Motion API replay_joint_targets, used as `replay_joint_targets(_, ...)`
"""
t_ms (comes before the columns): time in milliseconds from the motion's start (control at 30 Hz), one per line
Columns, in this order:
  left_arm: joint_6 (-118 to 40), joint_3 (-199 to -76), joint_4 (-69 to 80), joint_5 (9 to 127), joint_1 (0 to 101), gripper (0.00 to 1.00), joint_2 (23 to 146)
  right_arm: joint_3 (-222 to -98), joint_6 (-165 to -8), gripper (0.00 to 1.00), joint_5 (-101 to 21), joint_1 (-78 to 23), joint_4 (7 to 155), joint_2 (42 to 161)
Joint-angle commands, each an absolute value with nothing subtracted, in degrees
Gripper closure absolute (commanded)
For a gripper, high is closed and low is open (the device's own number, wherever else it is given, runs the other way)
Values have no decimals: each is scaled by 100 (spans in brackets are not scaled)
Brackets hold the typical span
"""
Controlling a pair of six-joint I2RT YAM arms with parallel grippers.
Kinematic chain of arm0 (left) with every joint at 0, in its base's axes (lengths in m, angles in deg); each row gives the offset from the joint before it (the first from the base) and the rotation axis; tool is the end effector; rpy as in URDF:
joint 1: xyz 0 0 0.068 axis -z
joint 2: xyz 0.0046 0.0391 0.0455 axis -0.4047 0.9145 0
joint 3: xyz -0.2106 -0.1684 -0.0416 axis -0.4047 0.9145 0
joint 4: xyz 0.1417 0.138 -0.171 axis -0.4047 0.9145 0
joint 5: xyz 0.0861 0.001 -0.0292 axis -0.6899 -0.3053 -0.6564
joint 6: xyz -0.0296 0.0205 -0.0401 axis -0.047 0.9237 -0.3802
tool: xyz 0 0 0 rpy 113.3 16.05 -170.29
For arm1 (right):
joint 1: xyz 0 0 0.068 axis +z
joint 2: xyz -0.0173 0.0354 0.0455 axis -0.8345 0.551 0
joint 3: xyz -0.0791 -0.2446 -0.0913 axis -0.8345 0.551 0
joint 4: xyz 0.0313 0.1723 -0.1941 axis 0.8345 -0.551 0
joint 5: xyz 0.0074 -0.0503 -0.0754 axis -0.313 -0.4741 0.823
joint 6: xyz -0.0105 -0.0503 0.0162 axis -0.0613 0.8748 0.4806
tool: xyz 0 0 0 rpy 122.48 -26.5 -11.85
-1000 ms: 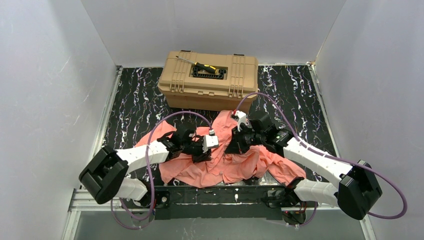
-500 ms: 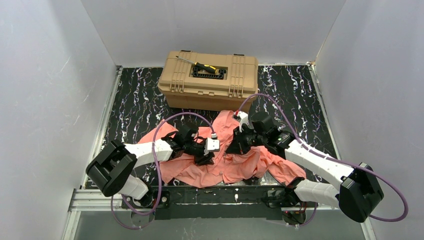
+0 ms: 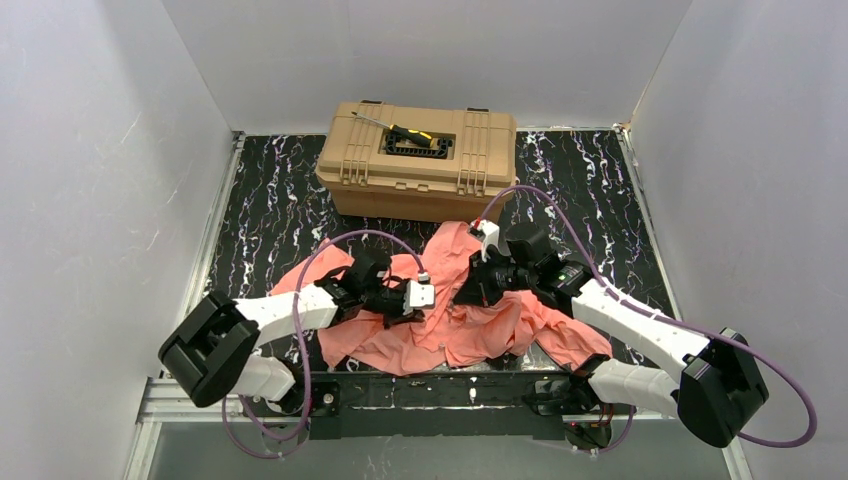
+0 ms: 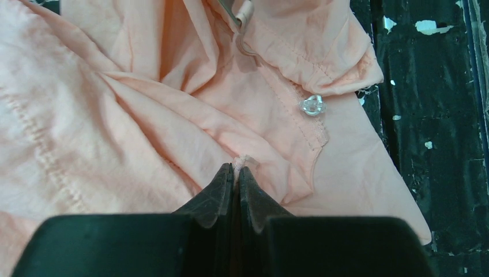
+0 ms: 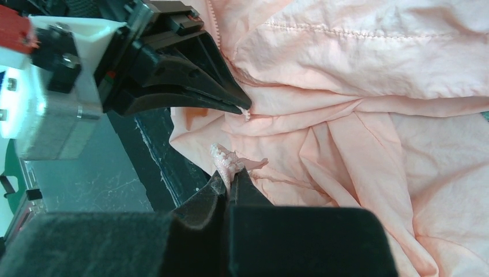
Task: Zip up the jacket
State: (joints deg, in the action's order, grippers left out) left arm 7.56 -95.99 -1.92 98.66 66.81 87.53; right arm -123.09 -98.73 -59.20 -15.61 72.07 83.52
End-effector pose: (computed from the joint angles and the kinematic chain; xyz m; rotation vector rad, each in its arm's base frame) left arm 0.1717 -0.1902 0.1670 1.6496 1.4437 -0.8305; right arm 0.1684 0.1677 0.2436 -0.7202 2.1865 1.0851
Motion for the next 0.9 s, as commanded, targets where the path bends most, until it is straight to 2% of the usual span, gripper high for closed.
replay_joint_targets(0,553,-9883,168,9604,6638,100,8209,-12567,-9781,99,-6084,-1609,7346,8244)
replay_joint_targets(200,-731,-11197,427,9360,5887,100,7536,-12847,-9894,99,-6472,-1613,7769,8317)
replay_joint_targets(300,-871,-11743,585,9458,5789,100,7151,-13034,-9934,99,-6735,-1613,8156,8359)
replay_joint_targets(500,-963,-12071,697,9686,5796,100,6520,-13272,-9890,99,-6932,-1613,8851,8202)
replay_joint_targets(700,-1314,-12193,1345,9922,5900,100,6119,-13917,-9746,99,-7088,-1614,8270,8149)
replay_joint_targets(867,-2031,-12438,1602,10109,6005,100,6013,-14220,-10303,99,-7327,-1613,8249,8232)
